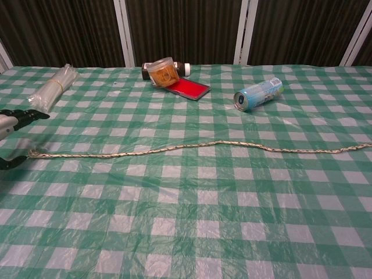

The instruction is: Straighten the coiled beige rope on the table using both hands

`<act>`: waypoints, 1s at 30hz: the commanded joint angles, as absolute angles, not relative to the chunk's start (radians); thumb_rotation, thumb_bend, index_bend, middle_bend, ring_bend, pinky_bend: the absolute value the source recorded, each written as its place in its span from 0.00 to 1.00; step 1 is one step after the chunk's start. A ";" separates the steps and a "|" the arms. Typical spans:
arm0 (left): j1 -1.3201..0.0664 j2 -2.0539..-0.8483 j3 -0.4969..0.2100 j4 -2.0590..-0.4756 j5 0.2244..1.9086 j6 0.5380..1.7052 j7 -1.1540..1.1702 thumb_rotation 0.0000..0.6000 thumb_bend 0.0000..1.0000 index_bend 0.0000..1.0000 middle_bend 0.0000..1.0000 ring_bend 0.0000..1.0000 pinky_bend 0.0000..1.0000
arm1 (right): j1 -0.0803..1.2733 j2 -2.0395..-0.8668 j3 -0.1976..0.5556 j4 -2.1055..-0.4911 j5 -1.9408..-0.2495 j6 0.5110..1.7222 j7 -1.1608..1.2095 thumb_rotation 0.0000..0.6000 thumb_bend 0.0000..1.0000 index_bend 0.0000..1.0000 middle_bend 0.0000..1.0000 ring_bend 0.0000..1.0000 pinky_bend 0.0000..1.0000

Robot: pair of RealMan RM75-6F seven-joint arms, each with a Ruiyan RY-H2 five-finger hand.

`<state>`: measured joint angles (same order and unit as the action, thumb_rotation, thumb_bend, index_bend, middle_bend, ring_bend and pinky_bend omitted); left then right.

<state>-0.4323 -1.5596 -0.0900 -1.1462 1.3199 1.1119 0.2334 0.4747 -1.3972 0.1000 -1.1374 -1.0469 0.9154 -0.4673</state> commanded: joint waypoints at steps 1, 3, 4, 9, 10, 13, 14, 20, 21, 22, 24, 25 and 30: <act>-0.421 -1.532 -0.096 -1.174 1.331 1.137 0.209 1.00 0.41 0.00 0.00 0.00 0.07 | 0.464 -1.376 0.101 -1.162 -1.058 0.932 -0.449 1.00 0.50 0.02 0.00 0.00 0.00; -0.416 -1.518 -0.099 -1.188 1.336 1.153 0.194 1.00 0.41 0.00 0.00 0.00 0.07 | 0.458 -1.366 0.103 -1.177 -1.063 0.942 -0.439 1.00 0.45 0.00 0.00 0.00 0.00; -0.406 -1.496 -0.102 -1.211 1.347 1.178 0.172 1.00 0.41 0.00 0.00 0.00 0.07 | 0.444 -1.343 0.105 -1.212 -1.079 0.971 -0.413 1.00 0.42 0.00 0.00 0.00 0.00; -0.317 -1.330 -0.058 -1.411 1.482 1.366 0.027 1.00 0.41 0.00 0.00 0.00 0.07 | 0.284 -1.154 0.029 -1.485 -1.344 1.280 -0.238 1.00 0.34 0.00 0.00 0.00 0.00; -0.295 -1.299 -0.040 -1.446 1.511 1.401 0.015 1.00 0.41 0.00 0.00 0.00 0.07 | 0.250 -1.126 0.008 -1.525 -1.384 1.337 -0.228 1.00 0.34 0.00 0.00 0.00 0.00; -0.230 -1.240 0.015 -1.513 1.569 1.487 0.023 1.00 0.41 0.00 0.00 0.00 0.07 | 0.168 -1.086 -0.040 -1.600 -1.464 1.461 -0.236 1.00 0.34 0.00 0.00 0.00 0.00; -0.210 -1.227 0.032 -1.528 1.587 1.510 0.031 1.00 0.41 0.00 0.00 0.00 0.06 | 0.145 -1.079 -0.055 -1.615 -1.487 1.493 -0.239 1.00 0.34 0.00 0.00 0.00 0.00; -0.092 -1.198 0.124 -1.547 1.665 1.629 0.064 1.00 0.40 0.00 0.00 0.00 0.06 | 0.008 -1.120 -0.103 -1.587 -1.566 1.672 -0.211 1.00 0.34 0.00 0.00 0.00 0.00; -0.080 -1.202 0.128 -1.537 1.666 1.638 0.059 1.00 0.40 0.00 0.00 0.00 0.06 | -0.008 -1.131 -0.102 -1.579 -1.559 1.685 -0.196 1.00 0.34 0.00 0.00 0.00 0.00; -0.066 -1.210 0.128 -1.522 1.657 1.645 0.052 1.00 0.40 0.00 0.00 0.00 0.05 | -0.018 -1.132 -0.105 -1.571 -1.564 1.690 -0.200 1.00 0.34 0.00 0.00 0.00 0.00; -0.063 -1.208 0.129 -1.503 1.657 1.637 0.074 1.00 0.40 0.00 0.00 0.00 0.05 | -0.022 -1.131 -0.104 -1.561 -1.587 1.702 -0.185 1.00 0.34 0.00 0.00 0.00 0.00; -0.063 -1.208 0.124 -1.500 1.656 1.637 0.067 1.00 0.41 0.00 0.00 0.00 0.05 | -0.026 -1.134 -0.101 -1.557 -1.588 1.703 -0.182 1.00 0.34 0.00 0.00 0.00 0.00; -0.061 -1.203 0.109 -1.499 1.645 1.624 0.051 1.00 0.41 0.00 0.00 0.00 0.04 | -0.030 -1.128 -0.096 -1.557 -1.596 1.683 -0.182 1.00 0.34 0.00 0.00 0.00 0.00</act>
<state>-0.0621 -1.2041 0.1113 -1.5009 1.6470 1.6271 0.0539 -0.0285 -1.1288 -0.0973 -1.5579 -1.5960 1.6850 -0.1831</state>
